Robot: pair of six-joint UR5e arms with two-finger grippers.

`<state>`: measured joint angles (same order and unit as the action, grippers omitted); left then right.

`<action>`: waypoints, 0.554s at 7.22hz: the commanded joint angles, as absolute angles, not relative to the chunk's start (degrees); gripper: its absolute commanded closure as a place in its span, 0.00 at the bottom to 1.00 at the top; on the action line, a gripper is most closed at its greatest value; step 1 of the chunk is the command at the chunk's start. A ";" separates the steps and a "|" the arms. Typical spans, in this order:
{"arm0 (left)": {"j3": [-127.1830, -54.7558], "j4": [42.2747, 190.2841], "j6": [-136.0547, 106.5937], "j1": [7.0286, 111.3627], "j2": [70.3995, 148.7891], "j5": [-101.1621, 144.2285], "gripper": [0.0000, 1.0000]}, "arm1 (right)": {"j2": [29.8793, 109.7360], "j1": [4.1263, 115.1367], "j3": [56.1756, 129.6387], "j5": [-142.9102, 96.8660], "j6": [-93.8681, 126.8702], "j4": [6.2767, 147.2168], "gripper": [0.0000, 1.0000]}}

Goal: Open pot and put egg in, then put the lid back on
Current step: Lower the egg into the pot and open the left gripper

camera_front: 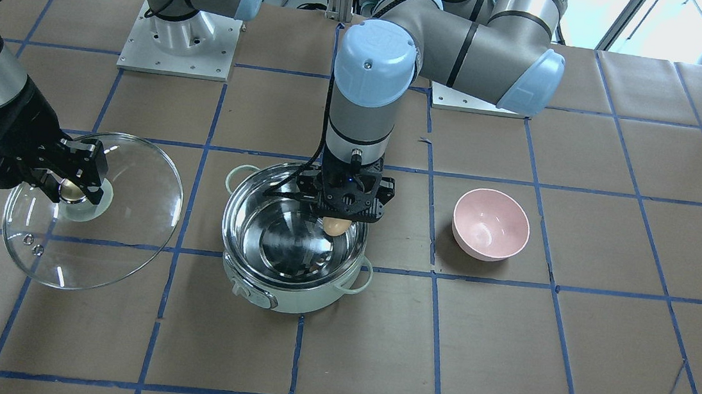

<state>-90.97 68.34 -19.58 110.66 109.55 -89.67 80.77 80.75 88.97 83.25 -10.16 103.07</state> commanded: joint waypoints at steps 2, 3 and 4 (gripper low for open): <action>-91.58 66.10 -21.43 113.46 112.58 -94.82 0.76 | 80.77 80.68 89.38 83.23 -10.81 103.10 0.56; -91.58 64.09 -21.45 114.16 112.15 -94.92 0.75 | 80.77 80.68 89.38 83.23 -10.81 103.18 0.56; -91.67 63.99 -21.27 114.52 112.50 -94.92 0.69 | 80.77 80.68 89.38 83.23 -10.81 103.18 0.56</action>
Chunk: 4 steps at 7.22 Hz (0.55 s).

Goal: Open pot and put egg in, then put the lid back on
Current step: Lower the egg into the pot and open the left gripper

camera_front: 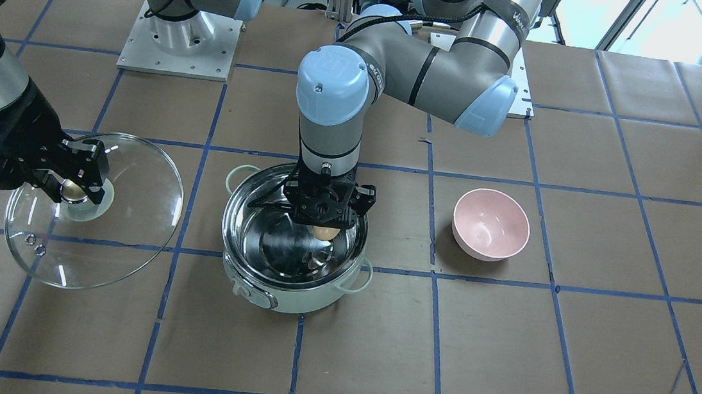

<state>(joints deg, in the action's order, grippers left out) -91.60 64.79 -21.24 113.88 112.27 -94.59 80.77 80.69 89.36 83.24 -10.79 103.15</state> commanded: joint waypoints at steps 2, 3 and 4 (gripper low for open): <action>-91.76 64.24 -20.40 114.35 110.41 -95.01 0.15 | 80.77 80.68 89.38 83.23 -10.81 103.18 0.56; -90.54 64.60 -17.69 112.87 109.35 -95.27 0.07 | 80.86 80.68 89.38 83.23 -10.81 103.18 0.56; -90.61 66.69 -16.19 108.24 106.46 -94.84 0.04 | 80.77 80.68 89.38 83.23 -10.81 103.27 0.56</action>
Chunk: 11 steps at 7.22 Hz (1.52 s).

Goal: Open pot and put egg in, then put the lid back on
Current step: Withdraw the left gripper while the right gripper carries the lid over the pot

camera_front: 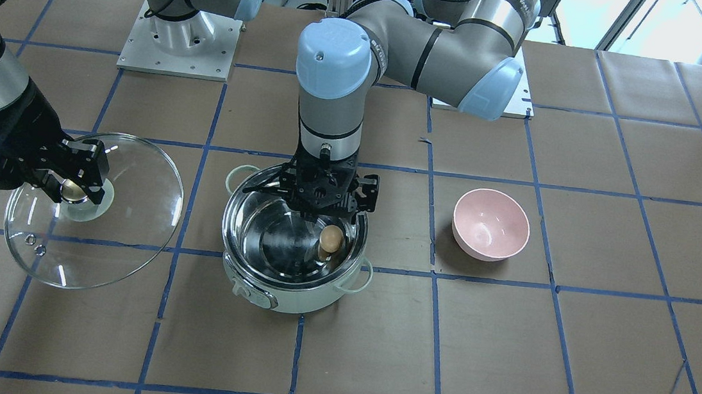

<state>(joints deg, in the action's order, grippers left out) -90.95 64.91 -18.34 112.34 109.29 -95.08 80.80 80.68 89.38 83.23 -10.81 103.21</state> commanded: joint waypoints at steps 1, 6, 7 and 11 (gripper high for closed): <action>-90.27 70.54 -15.74 103.93 102.43 -94.14 0.01 | 80.86 80.94 89.21 83.23 -10.46 103.27 0.57; -87.12 96.21 -3.87 88.15 88.08 -90.61 0.00 | 82.79 95.67 89.12 84.11 13.31 105.28 0.57; -86.66 96.59 -3.78 88.68 88.33 -90.53 0.00 | 81.40 99.63 89.12 84.11 17.27 107.82 0.57; -86.66 96.24 -3.69 89.03 88.33 -94.12 0.00 | 76.64 105.03 92.79 83.41 19.78 113.89 0.55</action>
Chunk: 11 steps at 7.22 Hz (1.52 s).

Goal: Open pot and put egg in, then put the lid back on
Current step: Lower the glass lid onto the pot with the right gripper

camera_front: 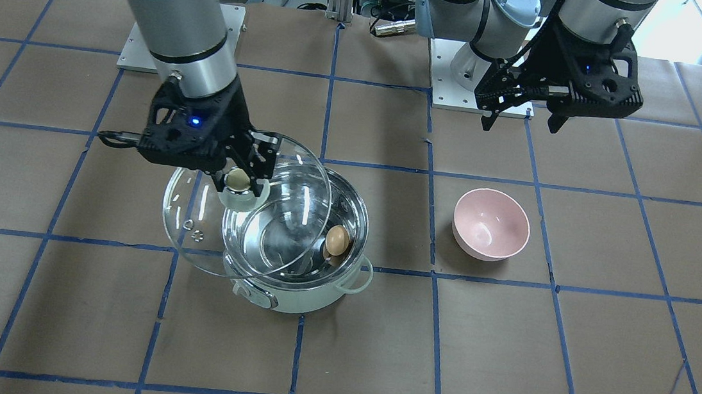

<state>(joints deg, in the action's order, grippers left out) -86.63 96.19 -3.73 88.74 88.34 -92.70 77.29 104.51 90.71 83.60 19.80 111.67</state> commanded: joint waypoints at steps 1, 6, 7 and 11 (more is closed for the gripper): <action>-86.83 96.33 -3.69 89.12 88.33 -93.78 0.00 | 76.64 105.99 93.60 83.41 20.47 115.47 0.55; -86.66 96.15 -3.43 89.12 87.98 -93.34 0.00 | 76.64 108.11 93.87 83.58 22.68 116.72 0.57; -86.66 96.24 -3.43 88.95 87.80 -93.34 0.00 | 76.55 108.11 93.95 83.93 22.68 116.63 0.57; -86.75 96.15 -3.43 89.03 87.71 -93.34 0.00 | 76.64 108.11 93.96 84.64 22.41 116.63 0.57</action>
<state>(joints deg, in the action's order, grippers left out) -86.67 96.16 -3.43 88.94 87.72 -93.34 76.63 108.10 93.95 84.53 22.38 116.63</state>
